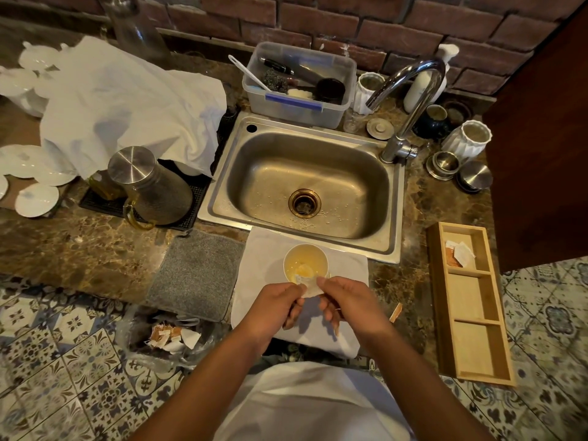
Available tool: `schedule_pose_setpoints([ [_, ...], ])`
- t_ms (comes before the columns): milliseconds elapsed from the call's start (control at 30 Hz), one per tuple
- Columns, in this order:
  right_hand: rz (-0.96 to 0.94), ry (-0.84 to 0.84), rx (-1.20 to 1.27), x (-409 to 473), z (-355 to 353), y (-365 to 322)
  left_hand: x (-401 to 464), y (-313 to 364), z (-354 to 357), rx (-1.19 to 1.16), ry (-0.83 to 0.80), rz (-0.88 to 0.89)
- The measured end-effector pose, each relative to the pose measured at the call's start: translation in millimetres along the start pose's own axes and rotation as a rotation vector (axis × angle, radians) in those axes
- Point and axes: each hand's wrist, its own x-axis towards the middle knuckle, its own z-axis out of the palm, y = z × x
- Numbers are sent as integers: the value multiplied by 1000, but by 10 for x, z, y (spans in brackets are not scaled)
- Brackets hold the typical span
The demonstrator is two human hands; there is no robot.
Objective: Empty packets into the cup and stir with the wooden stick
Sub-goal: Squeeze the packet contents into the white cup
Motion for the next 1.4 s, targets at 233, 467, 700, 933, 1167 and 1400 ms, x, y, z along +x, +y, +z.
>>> schedule_pose_setpoints([
  [233,10,36,-32,25,6,49,-11,-6,0,-10,-5,-9],
  [467,-61,74,-65,35,3,62,-2,-11,-10,-18,-3,-23],
  [700,-34,83,13,-2,-18,29,-34,-21,-17,-8,-16,-2],
  [933,-21,-16,-63,-80,6,103,-86,0,-43,26,-28,37],
  [1167,-88,51,20,-168,116,207,-159,-44,-98,35,16,111],
  [1400,-95,85,21,-239,169,286,-214,-94,-132,99,18,174],
])
